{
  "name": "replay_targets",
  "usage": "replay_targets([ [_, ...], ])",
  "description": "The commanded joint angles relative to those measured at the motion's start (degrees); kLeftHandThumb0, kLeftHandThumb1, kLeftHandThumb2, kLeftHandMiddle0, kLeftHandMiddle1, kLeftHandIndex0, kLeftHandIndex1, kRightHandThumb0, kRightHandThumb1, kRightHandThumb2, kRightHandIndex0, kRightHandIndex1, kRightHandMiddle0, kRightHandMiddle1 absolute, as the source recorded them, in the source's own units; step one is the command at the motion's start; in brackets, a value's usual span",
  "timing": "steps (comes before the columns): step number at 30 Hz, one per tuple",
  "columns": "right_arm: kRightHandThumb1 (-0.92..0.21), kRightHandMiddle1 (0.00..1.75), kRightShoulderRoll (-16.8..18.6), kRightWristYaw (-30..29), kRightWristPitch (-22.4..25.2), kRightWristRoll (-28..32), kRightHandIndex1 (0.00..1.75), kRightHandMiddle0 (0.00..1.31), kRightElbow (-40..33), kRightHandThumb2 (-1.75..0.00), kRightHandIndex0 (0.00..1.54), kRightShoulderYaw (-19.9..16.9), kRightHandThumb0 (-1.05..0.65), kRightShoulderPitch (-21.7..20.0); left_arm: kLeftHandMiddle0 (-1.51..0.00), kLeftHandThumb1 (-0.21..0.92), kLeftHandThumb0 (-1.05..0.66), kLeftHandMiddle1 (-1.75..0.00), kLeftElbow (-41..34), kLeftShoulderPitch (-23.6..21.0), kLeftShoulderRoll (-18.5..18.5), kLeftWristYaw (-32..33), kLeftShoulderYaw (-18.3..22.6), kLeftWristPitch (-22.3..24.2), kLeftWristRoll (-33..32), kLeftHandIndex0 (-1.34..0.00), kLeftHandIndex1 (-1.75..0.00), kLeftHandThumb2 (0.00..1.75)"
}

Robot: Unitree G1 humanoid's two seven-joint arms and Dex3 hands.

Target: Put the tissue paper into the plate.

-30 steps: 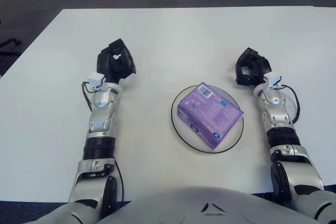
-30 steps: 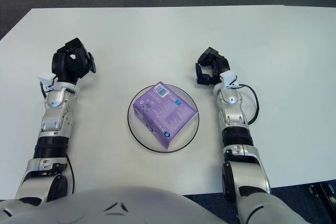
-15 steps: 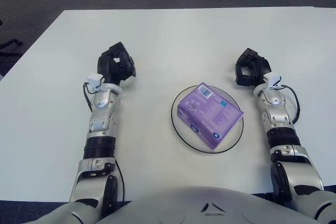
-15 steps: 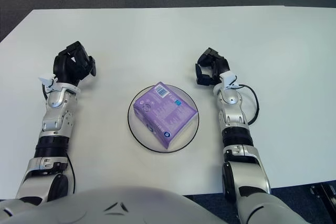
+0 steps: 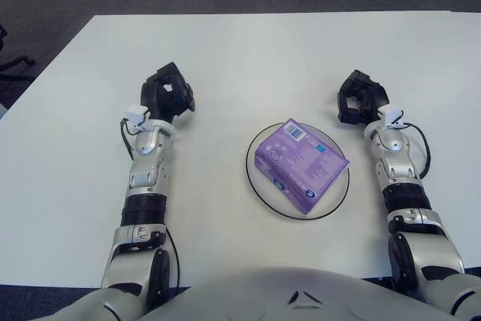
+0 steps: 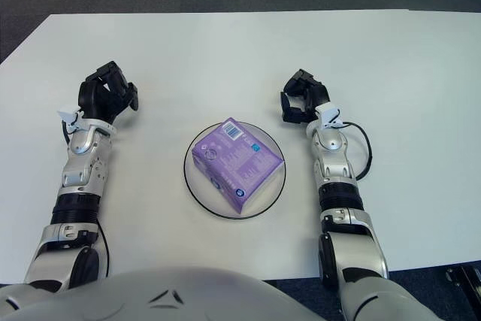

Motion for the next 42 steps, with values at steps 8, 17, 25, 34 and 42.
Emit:
replay_targets([
  [8,-0.37,1.75,3.6,-0.2,0.2,0.3,1.75,0.57,4.0,-1.25,1.28,0.7,-0.46,7.3,-1.39,0.61,-0.38,-1.75,7.7,7.3,-5.2,-1.8,-1.6,-0.2,0.0,-1.10,-1.75,1.04],
  [17,-0.37,1.75,4.2,0.1,0.5,1.5,1.75,0.57,4.0,-1.25,1.27,-0.2,-0.46,7.3,-1.39,0.61,-0.37,-1.75,8.8,7.7,-4.9,-2.9,-2.4,-1.7,1.2,-1.09,-1.75,1.03],
  [25,-0.39,1.75,4.9,0.4,1.6,3.0,1.75,0.55,3.5,-1.22,1.23,-1.1,-0.46,7.2,-1.38,0.65,-0.39,-1.75,9.7,7.9,-3.7,-3.5,-3.6,-2.8,3.9,-1.08,-1.75,1.01],
  [34,-0.42,1.75,5.4,0.3,2.6,4.5,1.75,0.53,3.0,-1.19,1.17,-1.6,-0.45,7.3,-1.37,0.70,-0.41,-1.75,10.2,8.1,-2.4,-2.7,-6.0,-3.3,8.5,-1.07,-1.75,0.96],
  [42,-0.44,1.75,5.5,0.8,3.0,4.9,1.75,0.51,2.3,-1.16,1.14,-1.8,-0.44,7.6,-1.35,0.73,-0.42,-1.75,10.9,8.3,-2.0,-1.5,-7.6,-2.1,11.3,-1.04,-1.75,0.93],
])
